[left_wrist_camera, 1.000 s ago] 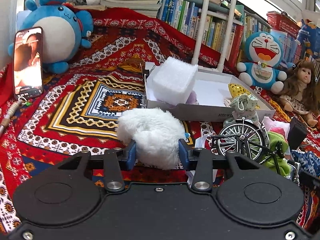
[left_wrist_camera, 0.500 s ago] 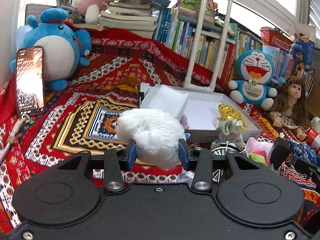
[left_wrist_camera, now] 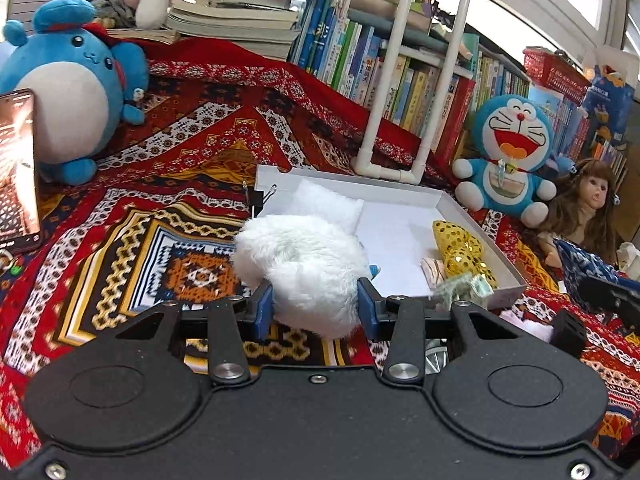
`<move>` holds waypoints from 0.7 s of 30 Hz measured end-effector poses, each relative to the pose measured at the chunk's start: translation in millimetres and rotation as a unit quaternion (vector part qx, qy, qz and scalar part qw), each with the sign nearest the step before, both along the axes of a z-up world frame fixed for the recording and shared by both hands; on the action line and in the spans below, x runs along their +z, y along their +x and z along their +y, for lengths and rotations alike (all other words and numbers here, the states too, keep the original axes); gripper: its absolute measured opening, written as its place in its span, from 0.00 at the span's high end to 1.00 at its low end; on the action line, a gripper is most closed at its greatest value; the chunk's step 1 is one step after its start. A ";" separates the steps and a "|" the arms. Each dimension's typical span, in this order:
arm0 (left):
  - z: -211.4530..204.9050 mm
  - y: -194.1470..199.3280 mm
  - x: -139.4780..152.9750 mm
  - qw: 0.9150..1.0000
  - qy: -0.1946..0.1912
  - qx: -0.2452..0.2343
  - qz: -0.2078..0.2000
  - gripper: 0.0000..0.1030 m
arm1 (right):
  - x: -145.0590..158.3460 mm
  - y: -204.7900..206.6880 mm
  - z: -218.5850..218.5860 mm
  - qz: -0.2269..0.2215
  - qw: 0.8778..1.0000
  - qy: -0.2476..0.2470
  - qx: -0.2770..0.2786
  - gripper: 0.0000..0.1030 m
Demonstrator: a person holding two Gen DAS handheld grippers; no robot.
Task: Organize soft objects
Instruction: 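Carry the fluffy ball with the left gripper while the right gripper carries the pouch over the tray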
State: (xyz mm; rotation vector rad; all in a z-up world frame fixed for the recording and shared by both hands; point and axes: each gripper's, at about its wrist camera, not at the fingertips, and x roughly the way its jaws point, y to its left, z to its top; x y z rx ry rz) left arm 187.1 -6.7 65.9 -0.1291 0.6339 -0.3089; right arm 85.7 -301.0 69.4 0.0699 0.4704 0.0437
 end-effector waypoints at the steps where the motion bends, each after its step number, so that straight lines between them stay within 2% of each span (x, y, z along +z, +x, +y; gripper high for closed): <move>1: -2.2 5.1 -0.1 1.000 0.001 0.000 0.002 0.61 | 1.1 9.6 -1.2 0.010 1.000 0.004 0.002 0.32; 6: -16.9 32.4 -2.0 1.000 0.005 -0.004 0.019 0.61 | 5.0 52.8 -5.2 0.045 0.999 0.021 0.005 0.32; 11: -30.9 53.8 -7.0 0.999 0.007 -0.007 0.034 0.61 | -2.7 95.9 -4.7 0.099 0.994 0.037 0.006 0.32; 17: -43.3 69.0 -17.3 0.998 0.010 -0.015 0.054 0.61 | -23.3 123.8 5.4 0.144 0.989 0.023 0.000 0.32; 21: -46.4 77.2 -23.1 0.998 0.015 -0.012 0.062 0.61 | -31.3 137.2 9.9 0.156 0.988 0.020 -0.003 0.32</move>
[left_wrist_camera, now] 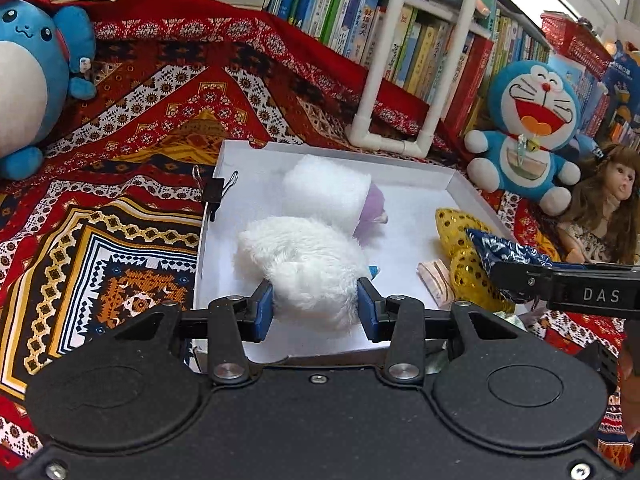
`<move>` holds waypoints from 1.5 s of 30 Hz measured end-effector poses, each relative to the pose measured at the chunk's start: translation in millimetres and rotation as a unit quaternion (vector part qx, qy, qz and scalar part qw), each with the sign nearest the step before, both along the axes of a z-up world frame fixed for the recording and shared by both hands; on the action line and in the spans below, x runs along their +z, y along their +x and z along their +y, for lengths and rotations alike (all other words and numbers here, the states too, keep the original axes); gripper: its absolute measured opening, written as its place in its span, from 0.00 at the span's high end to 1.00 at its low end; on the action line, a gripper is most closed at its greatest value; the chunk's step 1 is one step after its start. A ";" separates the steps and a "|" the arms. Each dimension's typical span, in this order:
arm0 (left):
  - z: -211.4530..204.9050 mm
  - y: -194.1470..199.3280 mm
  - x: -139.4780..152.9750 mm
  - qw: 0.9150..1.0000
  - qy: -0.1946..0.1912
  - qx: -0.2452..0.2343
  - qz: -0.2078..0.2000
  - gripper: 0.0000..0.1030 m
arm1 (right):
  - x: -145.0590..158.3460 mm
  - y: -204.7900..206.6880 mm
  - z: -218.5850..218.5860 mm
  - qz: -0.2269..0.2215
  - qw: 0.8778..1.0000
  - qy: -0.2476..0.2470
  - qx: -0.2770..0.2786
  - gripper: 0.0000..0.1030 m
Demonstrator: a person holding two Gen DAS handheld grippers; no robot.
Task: Organize soft objects
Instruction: 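Carry the fluffy ball with the left gripper while the right gripper carries the pouch over the tray, then open both grippers to drop the fluffy ball and floral pouch into the tray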
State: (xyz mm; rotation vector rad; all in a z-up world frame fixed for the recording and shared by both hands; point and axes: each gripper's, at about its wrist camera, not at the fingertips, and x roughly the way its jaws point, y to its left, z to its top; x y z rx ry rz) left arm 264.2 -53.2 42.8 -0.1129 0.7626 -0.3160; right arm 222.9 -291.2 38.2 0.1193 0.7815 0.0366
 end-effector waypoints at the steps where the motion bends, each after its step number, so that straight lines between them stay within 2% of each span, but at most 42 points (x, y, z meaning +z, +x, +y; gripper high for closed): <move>1: 0.0 2.0 -1.2 1.000 0.001 0.002 0.001 0.61 | -0.9 3.0 0.4 0.002 1.000 0.001 -0.001 0.32; 13: 3.6 12.6 -11.0 1.000 0.005 0.012 0.010 0.60 | -16.0 32.1 5.3 0.031 0.999 -0.001 -0.016 0.32; 15: 3.7 7.8 -7.6 1.000 0.012 0.005 0.001 0.60 | -12.1 27.4 6.5 0.026 1.000 -0.004 -0.009 0.25; 20: 4.7 -6.6 5.1 1.000 0.021 -0.006 -0.021 0.49 | -2.4 16.4 4.7 0.017 1.000 -0.007 0.000 0.19; 24: 10.7 -20.0 14.2 0.999 0.017 -0.006 -0.028 0.45 | 2.6 5.3 1.4 0.014 1.000 0.008 0.005 0.18; 28: 18.7 -41.2 23.2 0.999 0.016 -0.012 -0.045 0.35 | 9.1 -13.7 -0.3 0.002 1.000 0.020 0.019 0.18; 32: 26.9 -66.9 29.2 0.998 0.015 -0.026 -0.057 0.33 | 18.2 -38.6 -3.4 -0.014 0.999 0.039 0.035 0.18; 37: 38.9 -98.4 31.6 0.997 -0.001 -0.037 -0.062 0.33 | 30.3 -70.6 -10.1 -0.032 0.997 0.056 0.046 0.21; 40: 45.3 -115.2 30.7 0.997 -0.013 -0.043 -0.058 0.33 | 35.0 -88.1 -15.5 -0.034 0.995 0.076 0.048 0.28; 42: 49.3 -126.3 29.6 0.997 -0.017 -0.050 -0.056 0.33 | 34.3 -96.9 -17.7 -0.022 0.994 0.094 0.053 0.38; 45: 54.9 -140.9 25.8 0.997 -0.022 -0.054 -0.047 0.35 | 26.9 -106.0 -18.5 0.006 0.992 0.119 0.052 0.46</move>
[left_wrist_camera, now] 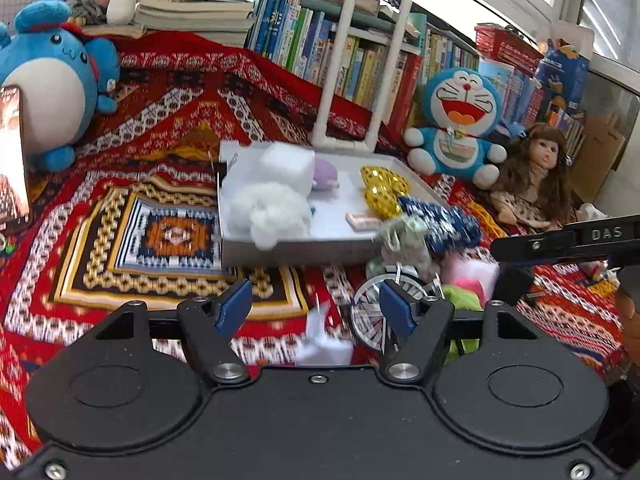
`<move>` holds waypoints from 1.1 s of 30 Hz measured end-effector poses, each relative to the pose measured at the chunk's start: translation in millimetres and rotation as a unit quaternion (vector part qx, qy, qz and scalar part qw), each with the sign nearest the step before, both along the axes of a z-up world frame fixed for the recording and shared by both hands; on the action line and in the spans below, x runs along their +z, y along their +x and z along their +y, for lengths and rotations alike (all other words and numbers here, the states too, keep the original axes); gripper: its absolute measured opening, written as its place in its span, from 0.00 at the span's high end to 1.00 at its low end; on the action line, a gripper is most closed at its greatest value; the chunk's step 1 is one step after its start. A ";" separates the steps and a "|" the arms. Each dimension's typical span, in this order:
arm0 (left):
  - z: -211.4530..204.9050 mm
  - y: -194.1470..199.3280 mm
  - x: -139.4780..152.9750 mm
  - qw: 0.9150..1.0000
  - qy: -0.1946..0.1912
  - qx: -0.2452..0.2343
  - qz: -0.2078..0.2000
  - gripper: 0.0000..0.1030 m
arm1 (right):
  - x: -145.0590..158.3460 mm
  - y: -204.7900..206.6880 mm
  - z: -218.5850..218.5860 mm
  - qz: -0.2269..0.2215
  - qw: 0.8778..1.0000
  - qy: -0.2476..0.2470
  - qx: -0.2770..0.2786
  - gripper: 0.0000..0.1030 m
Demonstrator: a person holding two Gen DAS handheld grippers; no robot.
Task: Organize soft objects
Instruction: 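Open both grippers to drop the fluffy ball and floral pouch into the tray, then grasp the white folded paper with the left gripper while the right gripper grasps the green scrunchie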
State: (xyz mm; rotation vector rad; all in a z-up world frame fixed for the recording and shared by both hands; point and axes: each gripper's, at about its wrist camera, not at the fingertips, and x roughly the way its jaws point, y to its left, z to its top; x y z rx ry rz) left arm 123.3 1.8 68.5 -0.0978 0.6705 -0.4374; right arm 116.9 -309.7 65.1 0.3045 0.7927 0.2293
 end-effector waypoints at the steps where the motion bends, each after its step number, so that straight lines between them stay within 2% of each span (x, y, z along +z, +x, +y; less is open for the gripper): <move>1: 1.7 -4.0 -1.9 1.000 -0.003 0.000 0.004 0.36 | -3.6 -1.0 -0.5 0.012 1.000 0.009 0.000 0.47; 4: 5.2 -11.8 -9.0 1.000 -0.012 0.001 0.016 0.39 | -15.1 -0.7 -1.1 0.040 0.998 0.039 0.005 0.48; 7: 4.5 -14.2 -17.1 1.000 -0.015 0.000 0.026 0.43 | -24.0 -0.8 3.0 0.045 0.998 0.051 0.005 0.48; 13: 0.1 -11.2 -31.2 0.999 -0.008 0.012 0.033 0.45 | -32.1 3.9 17.2 0.043 0.999 0.030 -0.002 0.47; 16: -1.8 -6.7 -36.7 0.999 -0.013 0.021 0.044 0.58 | -37.0 5.9 21.8 0.049 0.998 0.032 -0.008 0.57; 18: 0.1 -2.4 -39.9 0.998 -0.026 0.028 0.053 0.62 | -37.0 6.0 24.9 0.046 0.998 0.034 -0.009 0.64; 20: 2.4 0.8 -40.9 0.997 -0.037 0.032 0.057 0.73 | -36.0 7.3 27.8 0.044 0.998 0.041 -0.010 0.66; 25: 4.4 2.5 -36.7 0.997 -0.031 0.048 0.046 0.76 | -29.2 16.1 37.6 0.034 0.998 0.043 -0.009 0.69; 33: 14.5 5.3 -27.8 0.997 -0.035 0.057 0.035 0.78 | 4.5 15.9 36.2 -0.023 0.999 0.017 -0.023 0.71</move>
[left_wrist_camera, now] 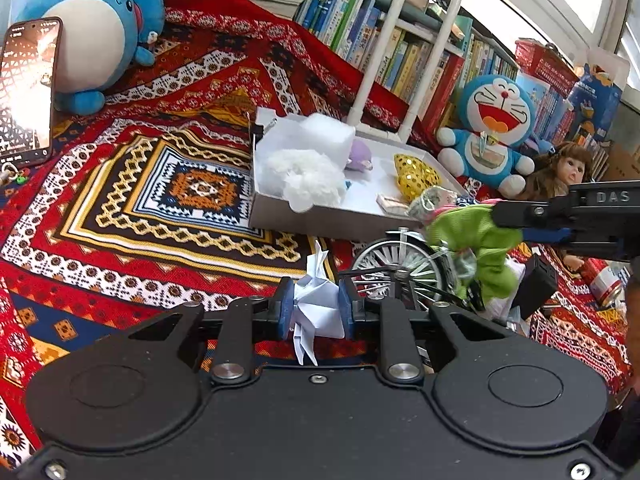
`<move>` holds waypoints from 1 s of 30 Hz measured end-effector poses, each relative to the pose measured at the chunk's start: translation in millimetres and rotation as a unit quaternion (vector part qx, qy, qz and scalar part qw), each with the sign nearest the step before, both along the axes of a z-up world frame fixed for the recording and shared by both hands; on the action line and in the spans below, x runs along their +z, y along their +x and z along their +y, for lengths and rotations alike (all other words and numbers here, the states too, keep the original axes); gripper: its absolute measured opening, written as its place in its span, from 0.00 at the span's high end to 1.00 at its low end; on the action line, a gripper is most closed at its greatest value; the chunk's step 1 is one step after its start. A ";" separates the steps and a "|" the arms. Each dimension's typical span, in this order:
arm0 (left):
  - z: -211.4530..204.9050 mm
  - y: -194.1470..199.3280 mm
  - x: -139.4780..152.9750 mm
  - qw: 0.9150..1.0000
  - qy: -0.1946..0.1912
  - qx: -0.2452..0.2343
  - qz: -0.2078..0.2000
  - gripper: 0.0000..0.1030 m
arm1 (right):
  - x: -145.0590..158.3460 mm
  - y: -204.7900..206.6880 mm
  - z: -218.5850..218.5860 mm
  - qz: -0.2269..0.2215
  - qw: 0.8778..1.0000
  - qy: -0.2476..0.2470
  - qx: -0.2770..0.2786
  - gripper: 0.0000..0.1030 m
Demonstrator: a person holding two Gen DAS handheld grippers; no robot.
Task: Organize soft objects
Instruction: 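Grasp the white folded paper with the left gripper while the right gripper grasps the green scrunchie, then carry the paper with the left gripper while the right gripper carries the scrunchie over the tray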
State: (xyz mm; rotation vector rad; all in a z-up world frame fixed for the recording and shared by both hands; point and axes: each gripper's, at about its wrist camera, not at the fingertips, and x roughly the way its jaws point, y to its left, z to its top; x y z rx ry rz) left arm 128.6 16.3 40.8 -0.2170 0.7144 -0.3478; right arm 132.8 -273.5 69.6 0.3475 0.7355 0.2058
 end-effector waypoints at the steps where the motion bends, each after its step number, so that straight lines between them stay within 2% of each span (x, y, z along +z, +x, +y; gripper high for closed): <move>1: 0.8 0.4 1.1 1.000 -0.002 0.001 -0.001 0.78 | 3.4 -1.3 -1.6 -0.005 1.000 -0.005 -0.002 0.71; 9: -1.8 1.8 12.0 1.000 -0.003 -0.007 -0.015 0.78 | 18.4 -10.2 -15.4 -0.035 0.999 -0.023 -0.026 0.71; 12: -5.1 3.0 17.3 1.000 -0.003 -0.013 -0.019 0.78 | 26.3 -12.2 -22.0 -0.048 0.998 -0.016 -0.031 0.71; 19: -12.9 18.6 39.6 0.999 -0.004 -0.022 -0.039 0.78 | 39.2 -8.5 -34.8 -0.072 0.996 -0.020 -0.055 0.70; 22: -15.1 26.7 51.6 0.998 -0.025 -0.025 -0.056 0.78 | 43.8 -4.2 -38.4 -0.089 0.994 -0.022 -0.067 0.70; 26: -21.2 42.5 64.8 0.997 -0.043 -0.030 -0.065 0.78 | 49.3 3.9 -39.7 -0.138 0.987 -0.016 -0.077 0.70; 30: -32.6 69.0 70.7 0.997 -0.050 -0.025 -0.060 0.78 | 51.3 28.5 -36.3 -0.133 0.989 0.008 -0.062 0.70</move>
